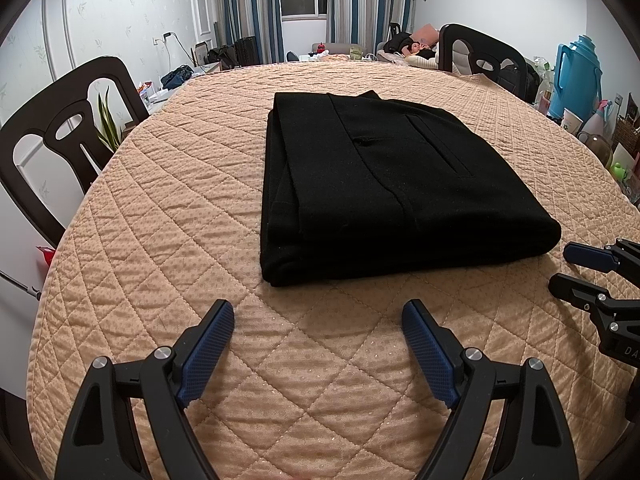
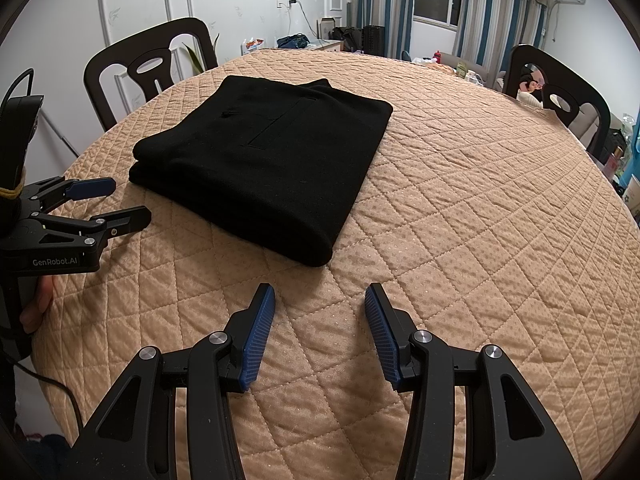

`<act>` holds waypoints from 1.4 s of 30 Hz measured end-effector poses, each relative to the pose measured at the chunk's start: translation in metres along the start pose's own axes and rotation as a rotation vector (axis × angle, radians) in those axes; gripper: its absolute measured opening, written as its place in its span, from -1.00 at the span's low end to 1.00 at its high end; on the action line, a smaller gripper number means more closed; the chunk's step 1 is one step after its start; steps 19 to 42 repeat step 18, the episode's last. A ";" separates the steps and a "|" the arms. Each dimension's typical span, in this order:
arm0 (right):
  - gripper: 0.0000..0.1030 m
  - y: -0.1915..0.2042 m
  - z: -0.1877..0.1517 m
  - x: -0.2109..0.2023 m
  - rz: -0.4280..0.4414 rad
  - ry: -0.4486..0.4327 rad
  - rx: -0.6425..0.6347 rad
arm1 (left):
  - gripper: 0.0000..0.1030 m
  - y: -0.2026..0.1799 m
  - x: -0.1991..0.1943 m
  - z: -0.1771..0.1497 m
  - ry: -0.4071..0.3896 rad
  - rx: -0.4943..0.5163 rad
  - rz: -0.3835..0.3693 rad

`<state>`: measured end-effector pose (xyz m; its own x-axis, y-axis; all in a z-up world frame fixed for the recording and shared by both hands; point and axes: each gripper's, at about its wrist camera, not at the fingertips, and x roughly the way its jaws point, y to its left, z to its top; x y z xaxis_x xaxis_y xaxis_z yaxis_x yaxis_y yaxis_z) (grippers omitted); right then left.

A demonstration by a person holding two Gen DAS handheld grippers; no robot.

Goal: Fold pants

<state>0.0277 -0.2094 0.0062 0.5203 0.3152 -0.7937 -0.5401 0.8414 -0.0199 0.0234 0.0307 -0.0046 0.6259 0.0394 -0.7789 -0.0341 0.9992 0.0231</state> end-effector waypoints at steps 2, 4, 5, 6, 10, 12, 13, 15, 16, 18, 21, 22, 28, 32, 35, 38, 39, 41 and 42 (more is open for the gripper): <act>-0.07 0.000 0.000 0.000 0.000 0.000 0.000 | 0.71 0.000 0.000 0.000 0.000 0.000 0.000; -0.07 0.000 0.000 0.000 0.000 0.000 0.000 | 0.71 0.000 0.000 0.000 0.000 0.000 -0.001; -0.07 0.000 0.000 0.000 0.000 0.000 0.000 | 0.71 0.000 0.000 0.000 0.001 -0.001 -0.001; -0.07 0.000 0.000 0.000 0.000 0.000 0.000 | 0.72 0.000 0.000 0.000 0.001 0.000 -0.001; -0.07 0.000 0.000 0.000 0.000 0.000 0.000 | 0.72 0.000 0.001 -0.001 0.001 -0.002 -0.002; -0.07 -0.001 0.000 0.000 0.000 0.000 0.000 | 0.72 0.000 0.001 -0.001 0.001 -0.001 -0.001; -0.07 0.000 0.000 0.000 0.000 0.000 0.000 | 0.72 0.000 0.001 0.000 0.001 -0.001 -0.001; -0.07 -0.001 0.000 0.000 0.000 0.000 0.000 | 0.73 0.000 0.001 0.000 0.001 -0.002 -0.002; -0.07 0.000 0.000 0.000 0.000 0.000 0.000 | 0.73 0.000 0.001 0.000 0.001 -0.002 -0.002; -0.07 -0.001 0.000 0.000 0.000 0.000 0.000 | 0.73 0.000 0.001 0.000 0.001 -0.002 -0.002; -0.07 -0.001 0.000 0.000 0.000 0.000 0.000 | 0.73 0.000 0.001 0.000 0.001 -0.002 -0.002; -0.07 -0.001 0.000 0.000 0.000 0.000 0.000 | 0.73 0.000 0.001 0.000 0.001 -0.002 -0.002; -0.07 -0.001 0.000 0.000 0.000 0.000 0.000 | 0.73 0.000 0.001 0.000 0.001 -0.002 -0.002; -0.07 -0.001 0.000 0.000 0.000 0.000 0.000 | 0.73 0.000 0.001 0.000 0.001 -0.002 -0.002; -0.07 -0.001 0.000 0.000 0.000 0.000 0.000 | 0.73 0.000 0.001 0.000 0.001 -0.002 -0.002; -0.07 -0.001 0.000 0.000 0.000 0.000 0.000 | 0.73 0.000 0.001 0.000 0.001 -0.002 -0.002; -0.07 -0.001 0.000 0.000 0.000 0.000 0.000 | 0.73 0.000 0.001 0.000 0.001 -0.002 -0.002; -0.07 -0.001 0.000 0.000 0.000 0.000 0.000 | 0.73 0.000 0.001 0.000 0.001 -0.002 -0.002; -0.07 -0.001 0.000 0.000 0.000 0.000 0.000 | 0.73 0.000 0.001 0.000 0.001 -0.002 -0.002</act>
